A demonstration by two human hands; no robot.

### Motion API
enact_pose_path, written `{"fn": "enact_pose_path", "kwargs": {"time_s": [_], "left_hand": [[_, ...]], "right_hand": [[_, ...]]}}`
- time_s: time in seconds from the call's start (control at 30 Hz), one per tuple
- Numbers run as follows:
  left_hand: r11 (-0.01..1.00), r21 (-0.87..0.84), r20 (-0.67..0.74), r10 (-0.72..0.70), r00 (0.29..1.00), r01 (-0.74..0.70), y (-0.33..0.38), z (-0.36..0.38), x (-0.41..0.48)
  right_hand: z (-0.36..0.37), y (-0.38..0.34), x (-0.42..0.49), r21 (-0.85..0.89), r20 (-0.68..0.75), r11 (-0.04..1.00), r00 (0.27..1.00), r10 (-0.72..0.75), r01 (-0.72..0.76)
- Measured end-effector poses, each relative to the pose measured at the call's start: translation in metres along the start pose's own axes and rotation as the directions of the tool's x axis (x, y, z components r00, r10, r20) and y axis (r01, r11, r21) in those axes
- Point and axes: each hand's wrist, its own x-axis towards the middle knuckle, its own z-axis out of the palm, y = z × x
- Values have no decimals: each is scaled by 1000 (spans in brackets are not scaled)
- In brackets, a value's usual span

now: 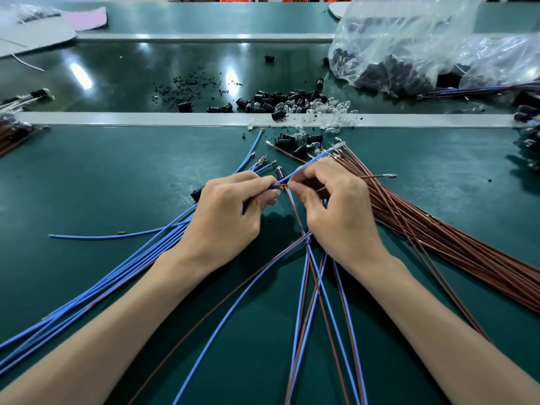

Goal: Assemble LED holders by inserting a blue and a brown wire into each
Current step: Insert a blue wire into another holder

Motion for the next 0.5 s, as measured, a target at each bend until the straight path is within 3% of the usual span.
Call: {"fn": "enact_pose_path", "kwargs": {"time_s": [0.27, 0.5], "left_hand": [[998, 65, -34, 21, 999, -19, 4, 0, 0], [986, 85, -126, -130, 983, 141, 3, -3, 0]], "right_hand": [[-1, -2, 0, 36, -18, 999, 999, 40, -39], [-4, 0, 3, 84, -40, 992, 994, 100, -96]]}}
